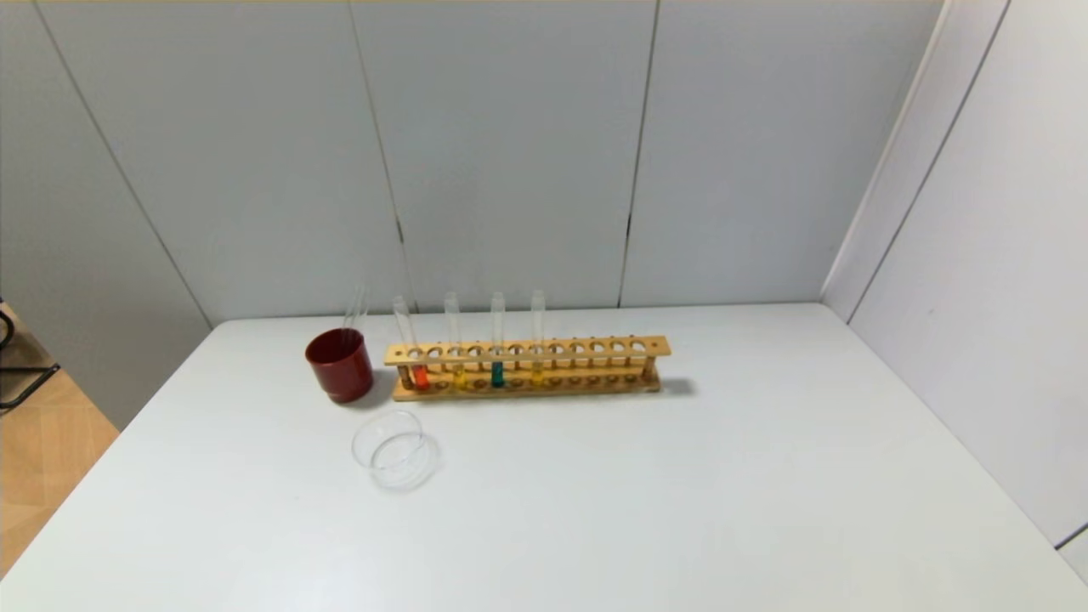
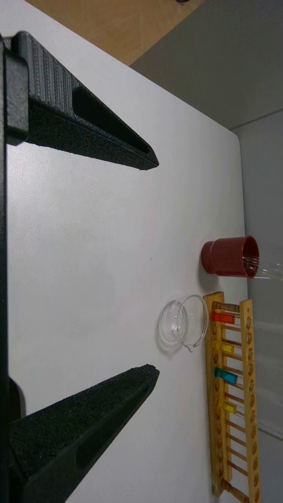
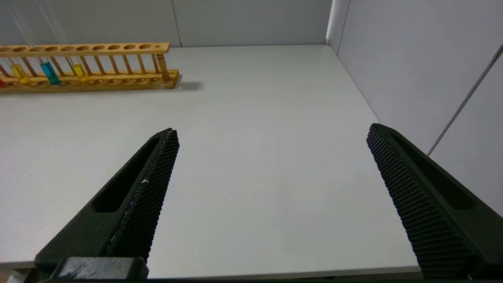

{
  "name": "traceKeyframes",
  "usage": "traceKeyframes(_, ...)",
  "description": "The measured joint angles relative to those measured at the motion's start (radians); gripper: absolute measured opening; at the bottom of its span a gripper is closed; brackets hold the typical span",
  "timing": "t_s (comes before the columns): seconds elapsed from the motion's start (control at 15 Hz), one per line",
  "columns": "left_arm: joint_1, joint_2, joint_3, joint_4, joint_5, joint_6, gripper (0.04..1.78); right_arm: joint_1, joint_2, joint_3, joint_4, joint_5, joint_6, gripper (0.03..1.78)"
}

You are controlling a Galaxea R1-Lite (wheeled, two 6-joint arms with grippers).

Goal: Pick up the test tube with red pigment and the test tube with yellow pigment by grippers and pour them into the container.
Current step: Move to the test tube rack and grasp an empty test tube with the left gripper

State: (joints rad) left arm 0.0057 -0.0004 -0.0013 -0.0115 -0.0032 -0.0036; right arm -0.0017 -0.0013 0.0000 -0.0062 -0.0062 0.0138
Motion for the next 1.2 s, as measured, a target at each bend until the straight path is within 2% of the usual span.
traceKeyframes(1.2, 0.000, 0.000, -0.014, 0.007, -0.003, 0.008, 1.75, 0.000, 0.000, 0.000, 0.000, 0.000, 0.000, 1.75)
